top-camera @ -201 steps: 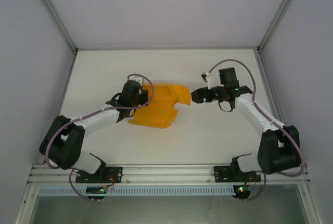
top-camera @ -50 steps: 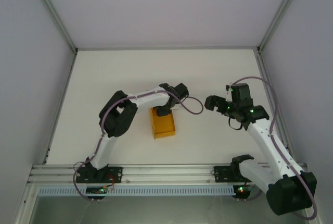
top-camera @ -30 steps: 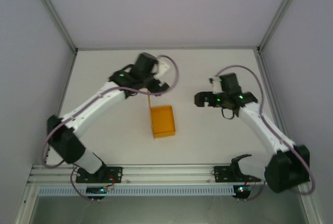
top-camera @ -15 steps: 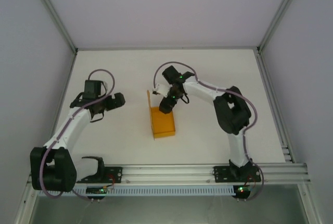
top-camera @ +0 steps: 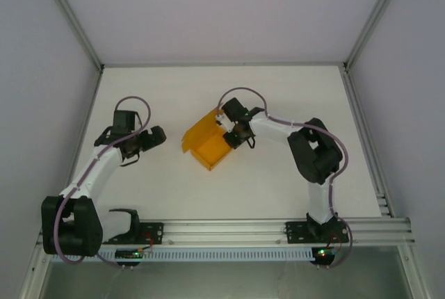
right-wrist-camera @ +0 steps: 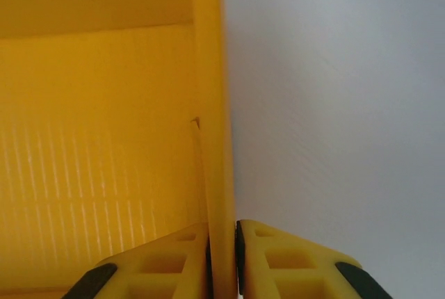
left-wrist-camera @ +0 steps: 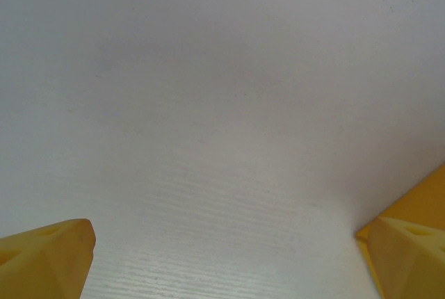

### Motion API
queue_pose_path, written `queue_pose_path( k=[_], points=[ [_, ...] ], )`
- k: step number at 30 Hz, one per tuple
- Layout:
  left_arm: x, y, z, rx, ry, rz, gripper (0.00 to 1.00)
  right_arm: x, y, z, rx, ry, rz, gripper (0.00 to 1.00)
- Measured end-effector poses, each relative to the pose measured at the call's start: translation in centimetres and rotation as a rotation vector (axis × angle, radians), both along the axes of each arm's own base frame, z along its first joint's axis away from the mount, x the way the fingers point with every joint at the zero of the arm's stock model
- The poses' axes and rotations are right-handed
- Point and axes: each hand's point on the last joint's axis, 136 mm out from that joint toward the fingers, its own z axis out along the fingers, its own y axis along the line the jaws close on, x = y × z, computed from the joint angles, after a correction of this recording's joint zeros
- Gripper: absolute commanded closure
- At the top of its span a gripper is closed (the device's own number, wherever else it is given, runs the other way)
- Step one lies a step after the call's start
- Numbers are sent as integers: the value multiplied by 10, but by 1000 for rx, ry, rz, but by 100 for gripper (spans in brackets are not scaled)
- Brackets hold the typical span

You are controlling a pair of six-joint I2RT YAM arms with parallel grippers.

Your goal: Assemble paper box

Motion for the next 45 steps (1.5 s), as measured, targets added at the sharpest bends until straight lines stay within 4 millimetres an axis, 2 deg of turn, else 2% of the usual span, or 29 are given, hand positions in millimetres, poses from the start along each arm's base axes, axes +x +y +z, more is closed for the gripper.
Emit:
queue_pose_path(
  k=[2,4,8,11,17,19,21,23,25,26,27,28,31,34,37,39,42,45],
  points=[
    [1,1,1,3,-4,4,1,-9,-16,2,-27,-4,-174,80],
    [1,1,0,0,-2,9,1,-19,-23,4,-49,0,-301,80],
    [3,1,-1,0,1,9,1,-50,-28,3,-97,23,-515,77],
    [4,0,-1,-3,-1,6,0,-67,-28,2,-118,34,-588,75],
    [6,-11,1,-13,-19,-39,0,-75,-30,7,-107,40,-681,62],
    [6,-20,3,-13,-30,-77,0,-72,-31,14,-92,27,-688,58],
    [7,-29,6,-10,-47,-123,1,-68,-34,26,-68,5,-686,49],
    [8,-40,12,-5,-69,-187,0,-63,-39,42,-39,-24,-657,45],
    [11,-56,25,-4,-111,-278,0,-59,-43,64,-3,-66,-591,33],
    [12,-64,34,-5,-138,-328,0,-56,-46,75,14,-89,-555,23],
    [14,-74,43,-4,-168,-382,0,-54,-47,88,37,-111,-510,9],
    [15,-85,54,0,-205,-449,1,-52,-47,104,77,-132,-454,1],
    [12,-114,81,24,-307,-619,0,-42,-52,144,198,-192,-302,1],
    [6,-140,102,54,-381,-779,0,-29,-63,174,262,-276,-146,1],
    [10,-157,112,86,-395,-897,0,-21,-61,178,256,-301,38,1],
    [19,-164,110,110,-374,-946,2,-17,-52,174,242,-279,156,2],
    [30,-170,93,143,-309,-1010,12,-4,-38,166,223,-232,288,9],
    [30,-173,69,160,-220,-1069,22,9,-34,149,187,-165,357,17]
  ],
)
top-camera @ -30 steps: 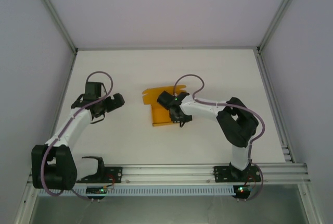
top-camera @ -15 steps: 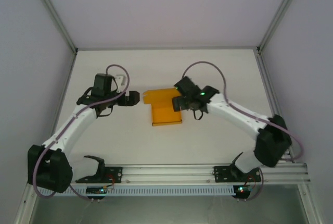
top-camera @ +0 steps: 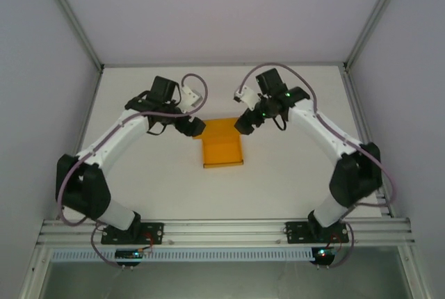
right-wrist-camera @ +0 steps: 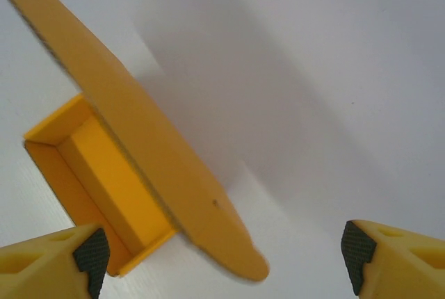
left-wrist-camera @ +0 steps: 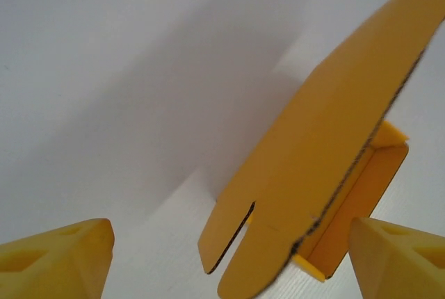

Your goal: Assemble paper box

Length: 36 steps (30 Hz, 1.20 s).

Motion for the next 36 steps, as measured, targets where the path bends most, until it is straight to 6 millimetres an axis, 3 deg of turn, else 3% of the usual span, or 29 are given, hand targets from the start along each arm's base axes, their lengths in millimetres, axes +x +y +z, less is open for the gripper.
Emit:
queue_pose_path(
  k=[5,9,15,18,23,27,36],
  points=[
    [-11,-7,-21,69,51,-62,46,0,-6,-35,-82,104,60,30],
    [-16,-11,-24,98,48,-88,66,-5,-9,-49,-110,145,77,36],
    [-13,-7,-33,139,51,-68,69,-6,-8,-52,-112,153,86,56],
    [-11,-5,-37,152,56,-61,70,-6,-7,-52,-111,154,91,58],
    [-9,-4,-40,164,56,-50,84,-7,-5,-52,-100,153,113,60],
    [-6,-3,-42,173,49,-41,100,-8,-3,-51,-98,141,143,80],
    [8,-5,-37,146,22,32,100,0,-1,-49,-93,115,113,97]
  ],
)
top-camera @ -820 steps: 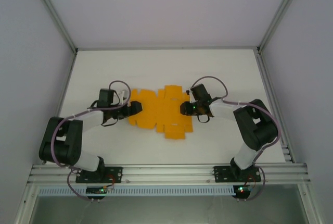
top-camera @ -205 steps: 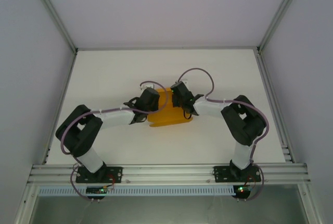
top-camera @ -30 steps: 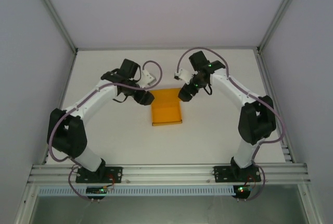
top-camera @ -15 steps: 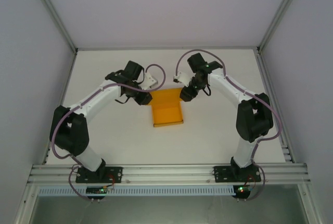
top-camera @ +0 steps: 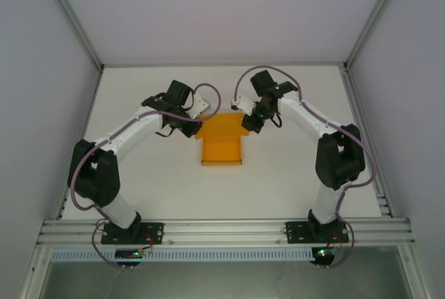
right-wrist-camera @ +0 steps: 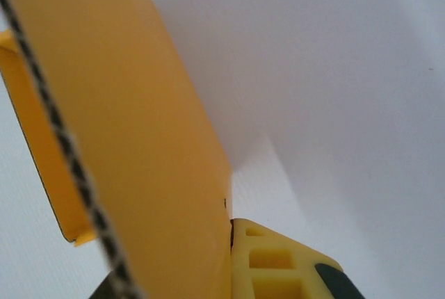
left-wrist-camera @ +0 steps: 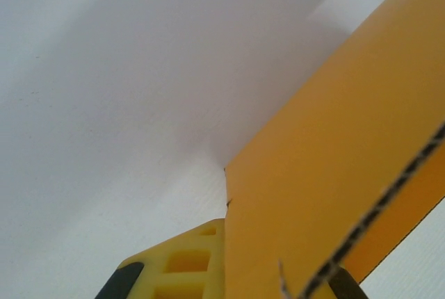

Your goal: Assemble paper box

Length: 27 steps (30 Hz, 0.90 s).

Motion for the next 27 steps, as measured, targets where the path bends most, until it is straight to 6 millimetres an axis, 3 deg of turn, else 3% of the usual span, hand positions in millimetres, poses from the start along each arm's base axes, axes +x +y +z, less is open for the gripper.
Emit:
queue_pose_path(
  k=[6,10,16,21,27],
  points=[
    [20,-1,10,-58,-18,171,100,28,9,14,32,-40,-312,100],
    [50,-5,22,-130,-43,345,100,48,13,28,78,-76,-593,100],
    [73,-17,18,-232,-40,515,100,75,16,23,179,-79,-900,100],
    [79,-23,12,-270,-45,619,100,88,19,15,220,-97,-1028,100],
    [95,-22,0,-307,-68,737,100,87,25,1,208,-103,-1083,100]
  ],
)
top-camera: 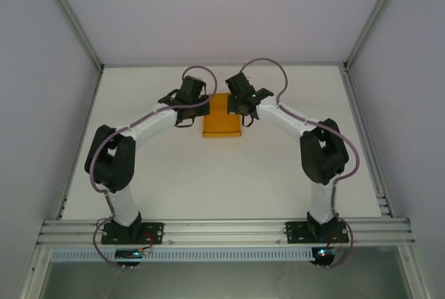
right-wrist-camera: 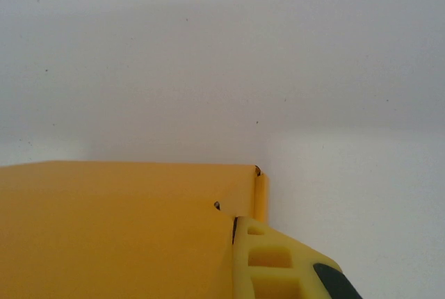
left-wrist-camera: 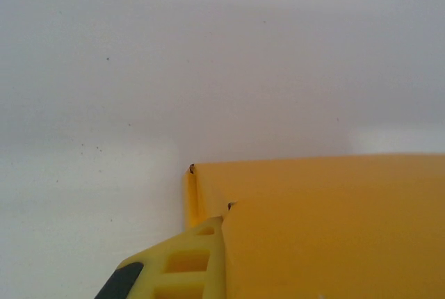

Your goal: Assemble paper box

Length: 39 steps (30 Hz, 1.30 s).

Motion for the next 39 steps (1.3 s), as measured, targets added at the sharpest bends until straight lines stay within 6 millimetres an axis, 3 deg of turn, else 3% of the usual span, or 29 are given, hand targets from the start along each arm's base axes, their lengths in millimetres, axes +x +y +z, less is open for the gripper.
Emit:
queue_pose_path(
  k=[8,11,16,21,23,26,31,34,39],
  points=[
    [-3,-5,-11,-1,-78,35,100,-1,-3,-15,-21,-42,-48,100],
    [-21,-1,-25,13,-80,25,100,-13,0,-28,-36,-48,-35,100],
    [-44,8,-26,32,-109,2,100,-27,5,-30,-26,-94,2,100],
    [-62,17,-27,18,-125,-5,89,-45,14,-32,-34,-164,50,100],
    [-69,21,-26,14,-120,-9,81,-50,16,-34,-37,-184,58,100],
    [-79,20,-25,7,-97,-33,53,-54,19,-34,-39,-206,67,100],
    [-96,22,-6,-13,-94,-52,24,-60,19,-36,-46,-229,74,100],
    [-107,31,7,-13,-89,-41,0,-63,18,-37,-40,-241,78,100],
    [-113,53,24,-38,-47,30,0,-67,18,-37,-42,-262,96,96]
  ],
)
